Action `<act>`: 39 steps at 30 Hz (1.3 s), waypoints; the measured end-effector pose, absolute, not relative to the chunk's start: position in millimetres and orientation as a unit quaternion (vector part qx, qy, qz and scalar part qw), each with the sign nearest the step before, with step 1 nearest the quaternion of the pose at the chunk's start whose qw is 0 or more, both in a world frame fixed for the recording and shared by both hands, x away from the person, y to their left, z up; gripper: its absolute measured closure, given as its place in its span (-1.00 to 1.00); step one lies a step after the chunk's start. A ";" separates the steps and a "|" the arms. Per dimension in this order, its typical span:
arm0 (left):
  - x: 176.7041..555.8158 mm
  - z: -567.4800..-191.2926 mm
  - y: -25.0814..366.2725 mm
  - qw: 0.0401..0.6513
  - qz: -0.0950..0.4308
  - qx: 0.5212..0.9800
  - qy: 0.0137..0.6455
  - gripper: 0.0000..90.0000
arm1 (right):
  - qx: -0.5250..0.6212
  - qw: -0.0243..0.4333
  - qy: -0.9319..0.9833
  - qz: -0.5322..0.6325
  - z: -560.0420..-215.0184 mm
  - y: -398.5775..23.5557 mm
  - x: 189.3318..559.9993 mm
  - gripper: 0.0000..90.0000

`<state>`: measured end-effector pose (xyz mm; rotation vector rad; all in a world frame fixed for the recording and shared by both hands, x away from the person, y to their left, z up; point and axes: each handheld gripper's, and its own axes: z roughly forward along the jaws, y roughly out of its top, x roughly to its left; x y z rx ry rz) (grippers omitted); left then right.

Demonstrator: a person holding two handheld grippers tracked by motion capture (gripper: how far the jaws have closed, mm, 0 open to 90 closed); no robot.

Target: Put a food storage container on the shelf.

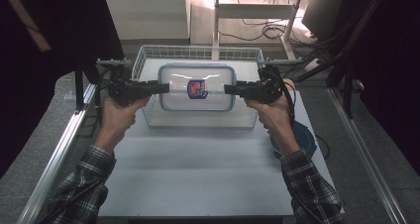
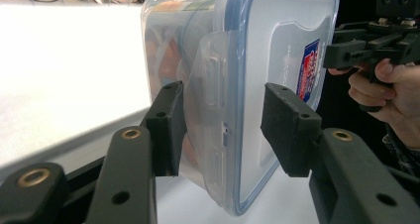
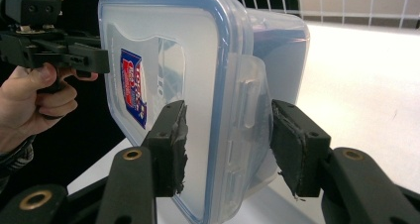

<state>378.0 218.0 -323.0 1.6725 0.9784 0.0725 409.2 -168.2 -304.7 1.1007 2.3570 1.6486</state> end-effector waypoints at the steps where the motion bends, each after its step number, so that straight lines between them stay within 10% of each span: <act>1: 380.3 -321.2 218.5 0.566 0.031 0.711 0.416 0.16 | 0.356 0.033 0.764 0.536 -303.0 -167.8 411.4 0.11; 39: 430.1 -323.9 217.0 0.584 0.033 0.679 0.444 0.06 | 0.389 0.023 0.738 0.551 -301.2 -163.8 472.3 0.05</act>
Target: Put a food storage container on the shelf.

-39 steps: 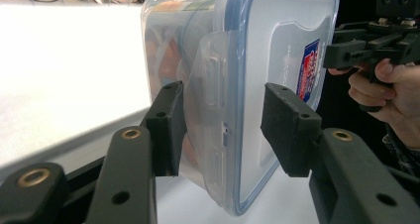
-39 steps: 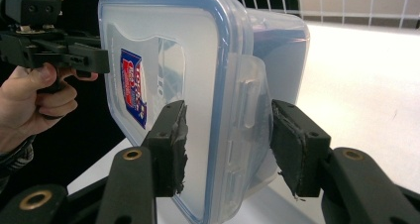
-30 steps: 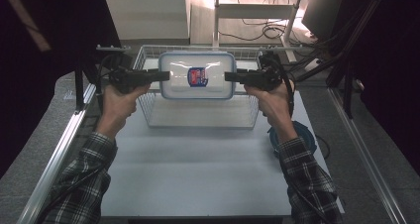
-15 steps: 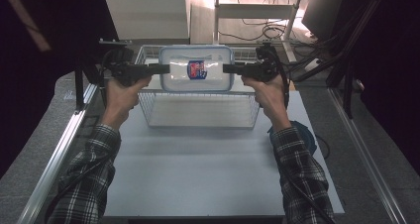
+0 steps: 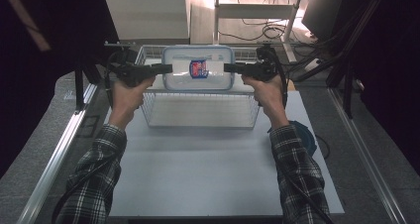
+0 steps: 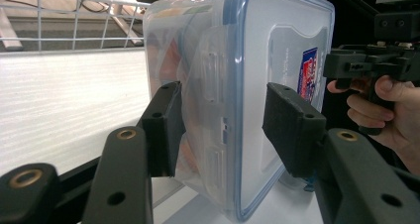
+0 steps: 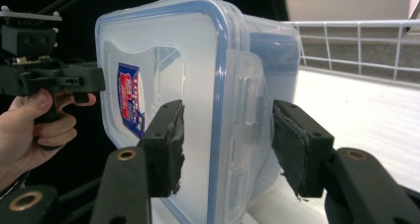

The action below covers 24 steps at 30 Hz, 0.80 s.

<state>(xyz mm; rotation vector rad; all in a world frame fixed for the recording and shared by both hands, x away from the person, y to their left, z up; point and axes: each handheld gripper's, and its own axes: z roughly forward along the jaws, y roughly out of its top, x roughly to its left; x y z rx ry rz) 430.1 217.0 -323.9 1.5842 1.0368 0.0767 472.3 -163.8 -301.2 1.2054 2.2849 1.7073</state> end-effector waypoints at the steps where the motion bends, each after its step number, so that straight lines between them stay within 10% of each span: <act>1: 430.1 -323.9 217.0 0.584 0.033 0.679 0.444 0.00 | 0.389 0.023 0.738 0.551 -301.2 -163.8 472.3 0.05; 24: 435.1 -334.8 206.7 0.552 0.031 0.707 0.441 -0.29 | 0.372 0.090 0.774 0.505 -308.9 -153.9 466.8 -0.07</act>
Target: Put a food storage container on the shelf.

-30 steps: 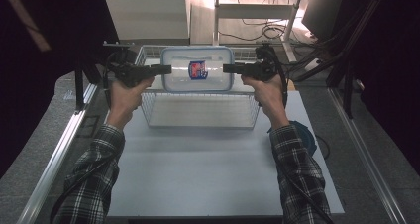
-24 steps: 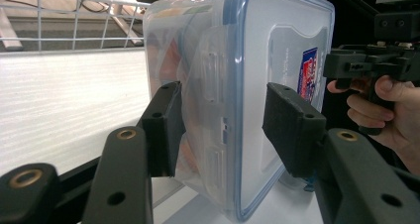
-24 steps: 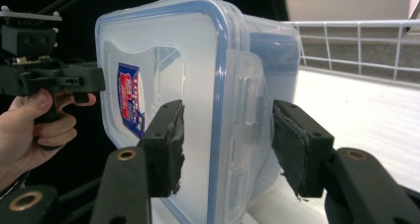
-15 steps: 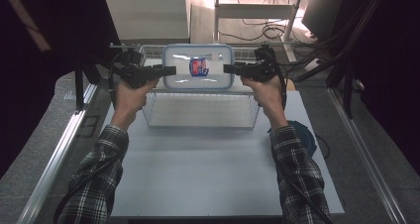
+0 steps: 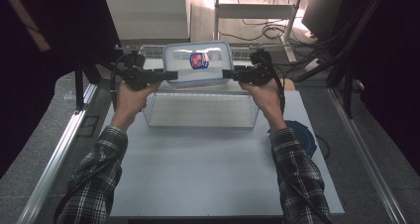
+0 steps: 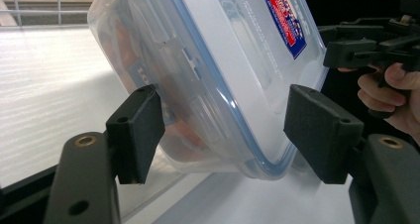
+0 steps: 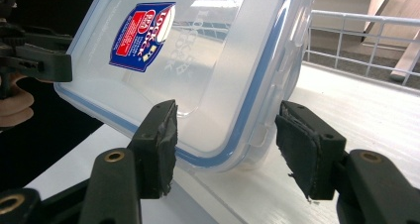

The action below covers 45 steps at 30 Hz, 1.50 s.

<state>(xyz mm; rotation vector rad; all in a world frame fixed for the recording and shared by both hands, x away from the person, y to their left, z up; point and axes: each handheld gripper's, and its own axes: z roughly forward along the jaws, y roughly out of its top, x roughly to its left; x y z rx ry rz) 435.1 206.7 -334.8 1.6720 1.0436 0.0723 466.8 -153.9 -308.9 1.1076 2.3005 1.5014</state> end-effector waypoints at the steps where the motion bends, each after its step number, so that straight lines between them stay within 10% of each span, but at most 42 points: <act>1: 435.0 -333.8 206.4 0.550 0.034 0.708 0.442 -0.29 | 0.372 0.087 0.774 0.505 -308.9 -154.2 467.0 -0.06; 11: 429.8 -324.4 199.2 0.526 0.120 0.706 0.459 -0.30 | 0.381 0.097 0.769 0.505 -309.0 -151.1 465.1 -0.07; 27: 435.9 -321.7 199.7 0.533 0.118 0.690 0.476 -0.02 | 0.394 0.134 0.755 0.507 -301.2 -144.8 463.5 0.01; 45: 434.0 -322.5 198.6 0.528 0.130 0.695 0.471 -0.18 | 0.398 0.127 0.756 0.503 -300.3 -146.3 463.5 0.02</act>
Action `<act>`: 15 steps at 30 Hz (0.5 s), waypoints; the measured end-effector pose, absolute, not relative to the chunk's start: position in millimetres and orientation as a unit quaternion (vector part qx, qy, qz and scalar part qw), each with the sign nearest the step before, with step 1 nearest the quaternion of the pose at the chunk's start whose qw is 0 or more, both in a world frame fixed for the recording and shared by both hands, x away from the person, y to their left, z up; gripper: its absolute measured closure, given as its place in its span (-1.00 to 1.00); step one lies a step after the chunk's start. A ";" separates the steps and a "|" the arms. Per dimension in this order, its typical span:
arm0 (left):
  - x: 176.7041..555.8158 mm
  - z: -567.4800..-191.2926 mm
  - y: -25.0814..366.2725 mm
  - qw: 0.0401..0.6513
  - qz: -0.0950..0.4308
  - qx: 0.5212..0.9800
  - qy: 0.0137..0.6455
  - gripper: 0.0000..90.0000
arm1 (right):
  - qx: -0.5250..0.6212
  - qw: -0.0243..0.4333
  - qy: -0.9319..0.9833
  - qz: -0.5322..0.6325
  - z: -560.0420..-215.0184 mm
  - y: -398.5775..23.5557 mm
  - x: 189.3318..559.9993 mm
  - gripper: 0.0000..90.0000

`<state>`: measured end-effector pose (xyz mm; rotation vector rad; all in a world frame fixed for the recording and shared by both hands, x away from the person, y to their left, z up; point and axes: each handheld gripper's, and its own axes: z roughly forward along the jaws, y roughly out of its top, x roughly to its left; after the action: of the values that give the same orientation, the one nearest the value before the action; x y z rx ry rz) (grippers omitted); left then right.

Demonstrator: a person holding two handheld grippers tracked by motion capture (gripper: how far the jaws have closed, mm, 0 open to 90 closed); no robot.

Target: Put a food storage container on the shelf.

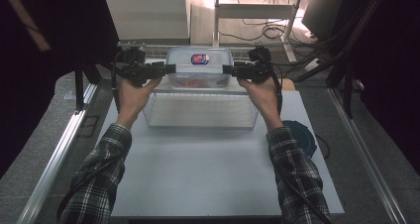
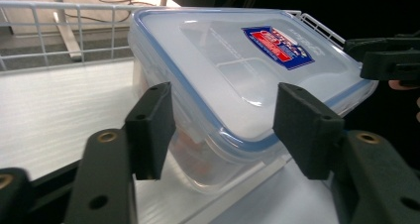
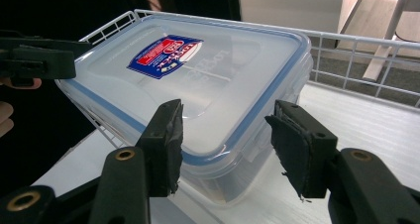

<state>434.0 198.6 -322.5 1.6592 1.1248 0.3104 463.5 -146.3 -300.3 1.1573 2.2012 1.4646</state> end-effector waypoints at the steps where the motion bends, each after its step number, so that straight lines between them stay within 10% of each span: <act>1: 433.6 -321.9 197.6 0.525 0.138 0.696 0.471 -0.25 | 0.399 0.129 0.755 0.504 -300.6 -146.2 463.2 0.01; 15: 404.2 -323.4 190.7 0.526 0.152 0.722 0.423 -0.56 | 0.356 0.166 0.755 0.524 -307.2 -146.9 438.9 -0.37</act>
<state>404.2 190.7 -323.4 1.7263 1.0118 0.3636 438.9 -146.9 -307.2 1.0141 2.1510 1.4931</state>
